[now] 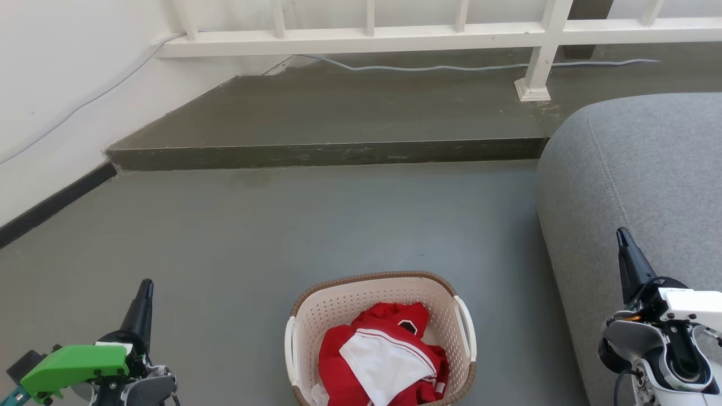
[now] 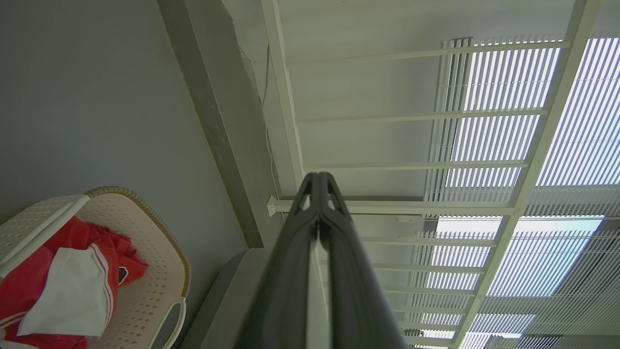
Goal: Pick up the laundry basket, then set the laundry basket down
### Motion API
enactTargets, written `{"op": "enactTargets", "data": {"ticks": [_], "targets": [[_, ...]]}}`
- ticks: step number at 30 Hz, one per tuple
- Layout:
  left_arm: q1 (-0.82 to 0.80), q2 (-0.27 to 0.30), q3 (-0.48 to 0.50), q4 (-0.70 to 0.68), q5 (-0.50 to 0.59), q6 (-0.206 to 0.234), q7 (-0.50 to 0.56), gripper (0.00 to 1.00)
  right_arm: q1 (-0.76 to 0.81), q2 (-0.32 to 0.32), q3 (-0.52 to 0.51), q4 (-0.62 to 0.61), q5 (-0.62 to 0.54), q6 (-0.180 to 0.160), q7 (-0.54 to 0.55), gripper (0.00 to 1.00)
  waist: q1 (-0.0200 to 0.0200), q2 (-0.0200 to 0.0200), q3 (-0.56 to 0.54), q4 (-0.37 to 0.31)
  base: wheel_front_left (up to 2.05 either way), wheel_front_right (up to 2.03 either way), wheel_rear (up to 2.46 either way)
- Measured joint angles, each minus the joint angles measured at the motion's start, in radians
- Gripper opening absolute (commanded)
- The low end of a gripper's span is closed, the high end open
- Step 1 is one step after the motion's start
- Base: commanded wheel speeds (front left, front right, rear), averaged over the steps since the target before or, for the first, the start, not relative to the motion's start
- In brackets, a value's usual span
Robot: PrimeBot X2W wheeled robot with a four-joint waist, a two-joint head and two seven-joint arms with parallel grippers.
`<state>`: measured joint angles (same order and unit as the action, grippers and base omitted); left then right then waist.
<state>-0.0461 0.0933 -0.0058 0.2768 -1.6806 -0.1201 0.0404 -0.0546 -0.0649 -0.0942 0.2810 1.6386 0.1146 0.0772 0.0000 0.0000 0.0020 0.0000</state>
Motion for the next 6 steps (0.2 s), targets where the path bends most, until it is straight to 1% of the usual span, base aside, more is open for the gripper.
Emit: {"op": "enactTargets", "data": {"ticks": [6], "targets": [[0.000,-0.001,0.000,0.000,0.000,0.000,0.003,0.00,0.000,0.000,0.000,0.000,0.000,0.000,0.000,0.00,0.0000,0.0000,0.000,0.000,0.00,0.00,0.00]]}}
